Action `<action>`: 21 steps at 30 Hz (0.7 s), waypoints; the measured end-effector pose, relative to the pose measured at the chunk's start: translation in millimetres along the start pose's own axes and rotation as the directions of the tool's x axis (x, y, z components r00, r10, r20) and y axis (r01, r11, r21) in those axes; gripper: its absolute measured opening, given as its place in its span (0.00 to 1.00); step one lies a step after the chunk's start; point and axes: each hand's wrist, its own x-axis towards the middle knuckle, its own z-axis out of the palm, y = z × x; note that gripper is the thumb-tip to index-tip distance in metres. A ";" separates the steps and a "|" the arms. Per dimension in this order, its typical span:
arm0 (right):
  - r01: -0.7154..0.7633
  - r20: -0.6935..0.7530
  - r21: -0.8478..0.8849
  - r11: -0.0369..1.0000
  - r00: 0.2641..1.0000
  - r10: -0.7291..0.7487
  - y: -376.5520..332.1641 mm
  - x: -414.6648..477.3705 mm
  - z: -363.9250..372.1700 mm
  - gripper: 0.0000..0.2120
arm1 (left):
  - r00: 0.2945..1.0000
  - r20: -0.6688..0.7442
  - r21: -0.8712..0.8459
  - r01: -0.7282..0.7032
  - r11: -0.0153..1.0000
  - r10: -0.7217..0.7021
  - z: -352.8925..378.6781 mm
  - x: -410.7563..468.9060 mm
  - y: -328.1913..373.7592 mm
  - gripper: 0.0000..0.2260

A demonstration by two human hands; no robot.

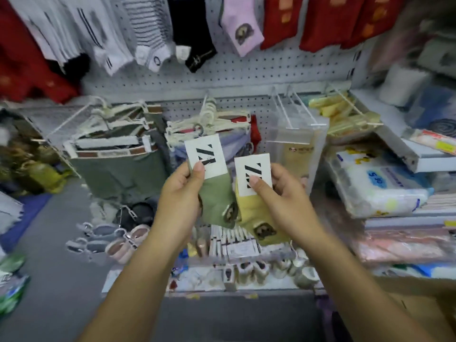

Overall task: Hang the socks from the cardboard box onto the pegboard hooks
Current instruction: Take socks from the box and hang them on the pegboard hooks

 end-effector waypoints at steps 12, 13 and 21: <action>0.260 -0.079 -0.084 0.962 0.961 -0.266 -96.6 87.2 69.8 0.13 | 0.974 -0.105 0.036 -0.199 0.979 0.202 -71.1 74.9 86.6 0.10; 0.279 -0.115 -0.093 0.956 0.950 -0.289 -102.2 96.3 66.7 0.14 | 0.970 -0.111 0.032 -0.212 0.977 0.214 -67.8 80.9 91.4 0.10; 0.370 -0.335 -0.227 0.901 0.839 -0.429 -160.1 195.7 12.7 0.16 | 0.937 -0.096 0.021 -0.334 0.942 0.335 -20.6 127.1 135.0 0.13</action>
